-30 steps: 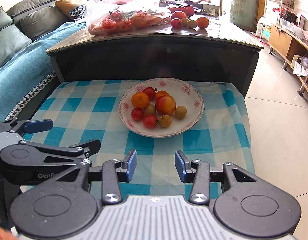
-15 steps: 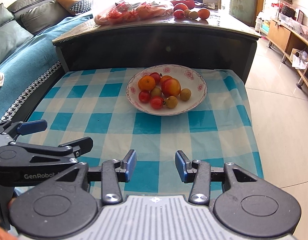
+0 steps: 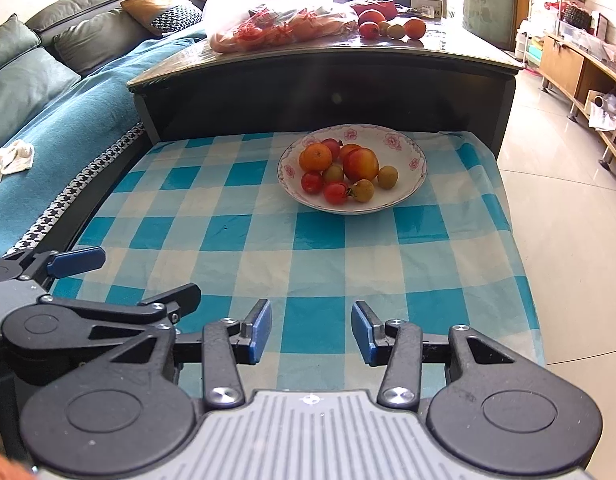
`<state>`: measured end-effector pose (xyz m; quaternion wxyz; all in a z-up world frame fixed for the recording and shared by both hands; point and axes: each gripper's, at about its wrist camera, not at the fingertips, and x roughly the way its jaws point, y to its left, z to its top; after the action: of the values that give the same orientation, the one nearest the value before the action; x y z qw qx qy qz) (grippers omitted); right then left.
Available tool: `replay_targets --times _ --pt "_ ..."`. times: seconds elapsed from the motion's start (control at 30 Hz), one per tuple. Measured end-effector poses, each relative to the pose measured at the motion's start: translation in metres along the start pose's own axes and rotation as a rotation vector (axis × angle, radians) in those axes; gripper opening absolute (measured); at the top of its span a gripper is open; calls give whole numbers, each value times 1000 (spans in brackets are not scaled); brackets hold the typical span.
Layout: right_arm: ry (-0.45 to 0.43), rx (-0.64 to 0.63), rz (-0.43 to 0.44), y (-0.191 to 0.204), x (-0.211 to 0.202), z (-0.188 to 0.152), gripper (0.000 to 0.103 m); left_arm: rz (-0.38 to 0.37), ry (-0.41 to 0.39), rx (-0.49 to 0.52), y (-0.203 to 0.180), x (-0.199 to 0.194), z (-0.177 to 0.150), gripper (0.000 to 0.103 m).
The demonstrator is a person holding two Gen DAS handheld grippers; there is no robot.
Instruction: Organize fruits
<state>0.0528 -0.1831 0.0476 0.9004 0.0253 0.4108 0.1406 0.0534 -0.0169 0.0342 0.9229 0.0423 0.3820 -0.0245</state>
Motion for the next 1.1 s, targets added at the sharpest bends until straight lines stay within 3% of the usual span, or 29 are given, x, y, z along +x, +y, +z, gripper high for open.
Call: replay_targets --times 0.23,0.77,1.1 --pt "7 2 6 4 -3 -6 46 -2 -7 -44 5 -5 -1 103" --pt "19 0 4 10 -5 -16 47 12 -4 -37 5 -11 -11 103" --pt "9 3 10 13 -8 -19 47 -26 43 -107 14 -10 -15 103"
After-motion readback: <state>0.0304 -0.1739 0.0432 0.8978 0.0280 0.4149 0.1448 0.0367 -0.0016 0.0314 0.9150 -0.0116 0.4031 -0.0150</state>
